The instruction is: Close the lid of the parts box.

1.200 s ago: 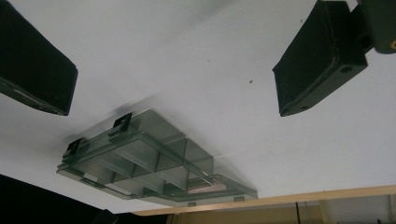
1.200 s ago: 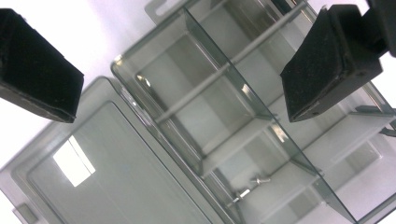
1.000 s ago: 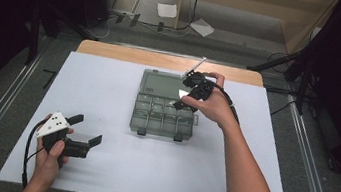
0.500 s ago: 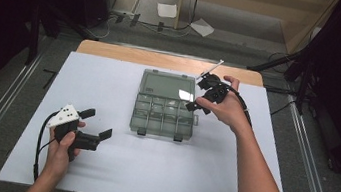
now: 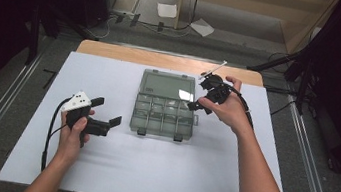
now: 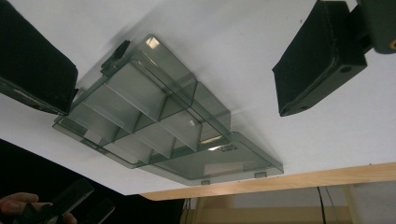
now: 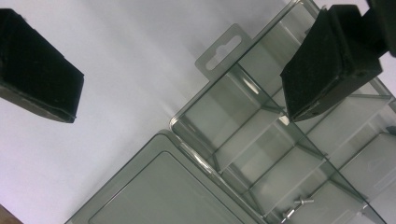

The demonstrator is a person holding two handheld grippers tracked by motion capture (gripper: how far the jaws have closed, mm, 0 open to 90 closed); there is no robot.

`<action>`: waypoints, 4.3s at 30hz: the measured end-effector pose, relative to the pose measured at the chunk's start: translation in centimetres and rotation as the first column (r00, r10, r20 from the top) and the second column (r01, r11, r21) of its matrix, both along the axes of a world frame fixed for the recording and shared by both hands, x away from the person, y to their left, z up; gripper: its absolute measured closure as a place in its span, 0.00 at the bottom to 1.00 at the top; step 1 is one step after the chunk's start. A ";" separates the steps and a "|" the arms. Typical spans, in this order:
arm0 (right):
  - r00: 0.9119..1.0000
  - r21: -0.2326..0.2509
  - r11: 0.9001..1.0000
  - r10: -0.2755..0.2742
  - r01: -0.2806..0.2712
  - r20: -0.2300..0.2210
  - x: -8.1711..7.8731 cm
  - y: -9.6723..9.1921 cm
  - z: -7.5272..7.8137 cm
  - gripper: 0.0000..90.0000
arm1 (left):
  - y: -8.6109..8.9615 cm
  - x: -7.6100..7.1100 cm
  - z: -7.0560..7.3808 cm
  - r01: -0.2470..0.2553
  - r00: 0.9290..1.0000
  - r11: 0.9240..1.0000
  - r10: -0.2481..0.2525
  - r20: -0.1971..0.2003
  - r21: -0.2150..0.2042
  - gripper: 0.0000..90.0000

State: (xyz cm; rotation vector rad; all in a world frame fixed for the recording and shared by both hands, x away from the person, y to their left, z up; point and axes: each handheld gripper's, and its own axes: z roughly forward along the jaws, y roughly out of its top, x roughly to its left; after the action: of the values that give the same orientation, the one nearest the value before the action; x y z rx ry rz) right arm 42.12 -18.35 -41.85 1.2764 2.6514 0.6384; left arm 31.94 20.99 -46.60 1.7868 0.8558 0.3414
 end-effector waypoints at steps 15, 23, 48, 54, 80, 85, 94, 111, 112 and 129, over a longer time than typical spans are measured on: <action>0.997 0.092 0.993 -0.072 0.072 0.003 0.1 -1.5 -0.8 0.03 | -2.3 3.9 -0.1 0.032 0.997 0.999 -0.029 -0.075 0.033 0.00; 0.992 0.181 0.975 -0.128 0.127 -0.006 0.6 -1.9 -1.1 0.10 | -3.3 6.0 0.3 0.037 0.993 0.999 -0.033 -0.109 0.036 0.04; 0.962 0.299 0.916 -0.274 0.268 -0.025 1.6 -2.1 -3.4 0.41 | -5.8 12.5 -0.4 -0.070 0.957 0.996 0.080 -0.278 0.048 0.37; 0.959 0.317 0.908 -0.281 0.275 -0.026 1.9 -1.9 -3.9 0.48 | -6.2 13.6 -1.1 -0.081 0.944 0.996 0.091 -0.316 0.043 0.38; 0.946 0.368 0.872 -0.308 0.324 -0.101 3.5 -1.6 -6.5 0.52 | -7.6 15.8 -3.3 -0.071 0.907 0.996 0.083 -0.414 0.046 0.41; 0.943 0.373 0.866 -0.308 0.334 -0.129 3.7 -1.5 -6.9 0.52 | -7.7 16.0 -3.7 -0.078 0.902 0.996 0.087 -0.424 0.038 0.41; 0.943 0.385 0.861 -0.296 0.333 -0.153 4.2 -1.6 -8.1 0.52 | -7.5 16.2 -3.9 -0.078 0.896 0.997 0.079 -0.437 0.020 0.41; 0.944 0.443 0.836 -0.314 0.324 -0.098 3.7 -2.4 -7.5 0.79 | -7.6 15.8 -2.9 -0.074 0.920 0.997 0.079 -0.383 0.028 0.59; 0.944 0.443 0.837 -0.320 0.322 -0.082 3.6 -2.6 -7.4 0.82 | -7.6 15.7 -2.8 -0.077 0.921 0.997 0.080 -0.382 0.021 0.62; 0.927 0.427 0.845 -0.373 0.322 0.038 1.3 -2.3 -6.2 0.95 | -6.7 14.3 -0.9 -0.104 0.948 0.992 0.119 -0.297 0.066 0.93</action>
State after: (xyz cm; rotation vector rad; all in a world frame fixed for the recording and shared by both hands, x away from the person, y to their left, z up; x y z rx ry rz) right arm 43.39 -20.63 -48.08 1.7090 2.1651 1.2145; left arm 46.28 14.31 -47.47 1.8685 1.1751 0.1646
